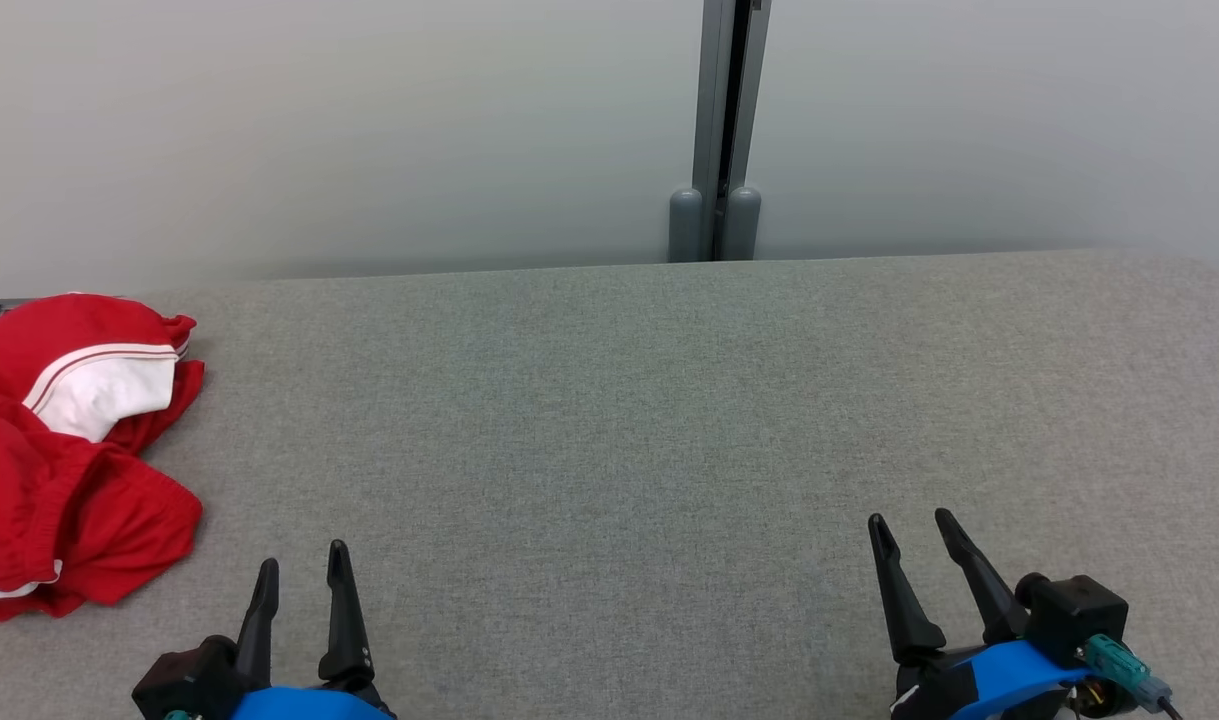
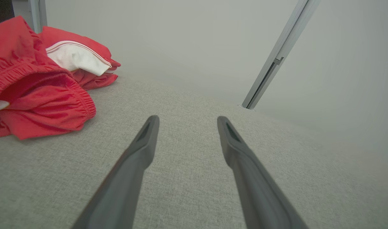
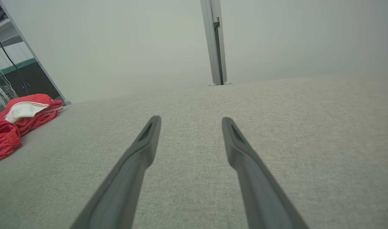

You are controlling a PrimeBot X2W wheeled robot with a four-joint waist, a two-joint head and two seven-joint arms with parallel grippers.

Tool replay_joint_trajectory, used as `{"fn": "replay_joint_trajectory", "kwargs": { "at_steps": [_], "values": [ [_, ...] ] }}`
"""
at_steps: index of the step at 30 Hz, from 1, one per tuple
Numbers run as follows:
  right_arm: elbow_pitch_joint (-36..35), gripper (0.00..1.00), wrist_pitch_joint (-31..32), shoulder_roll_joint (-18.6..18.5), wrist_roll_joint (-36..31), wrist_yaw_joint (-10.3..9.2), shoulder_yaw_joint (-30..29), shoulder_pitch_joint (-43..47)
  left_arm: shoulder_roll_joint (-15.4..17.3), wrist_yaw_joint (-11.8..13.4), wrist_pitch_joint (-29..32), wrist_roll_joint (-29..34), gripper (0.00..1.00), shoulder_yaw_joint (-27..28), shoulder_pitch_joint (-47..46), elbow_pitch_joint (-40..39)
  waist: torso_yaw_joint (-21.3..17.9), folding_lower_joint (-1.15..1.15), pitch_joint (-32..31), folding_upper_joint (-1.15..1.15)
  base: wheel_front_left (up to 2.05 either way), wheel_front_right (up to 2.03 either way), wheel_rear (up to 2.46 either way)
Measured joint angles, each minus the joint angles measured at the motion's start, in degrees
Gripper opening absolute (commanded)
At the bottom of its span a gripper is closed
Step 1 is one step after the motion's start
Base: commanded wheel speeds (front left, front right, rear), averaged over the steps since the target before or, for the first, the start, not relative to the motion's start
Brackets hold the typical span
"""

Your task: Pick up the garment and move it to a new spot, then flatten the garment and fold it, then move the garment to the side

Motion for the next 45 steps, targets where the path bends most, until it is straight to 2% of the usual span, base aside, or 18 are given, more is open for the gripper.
{"fn": "replay_joint_trajectory", "kwargs": {
  "at_steps": [25,45],
  "values": [
    [-0.4,1.00,-2.7,-0.1,-9.0,0.07,0.4,0.0,0.1,-0.2,-2.7,7.1,1.00,-0.4,0.6,1.9,0.1,-0.01,0.0,0.00,0.00,0.00,0.00],
    [-0.2,1.00,-2.7,-0.1,-9.2,0.07,-0.1,0.0,0.1,-0.5,-2.7,7.0,1.00,-0.4,0.6,2.6,0.1,-0.01,0.0,0.00,0.00,0.00,0.00]
  ]
}}
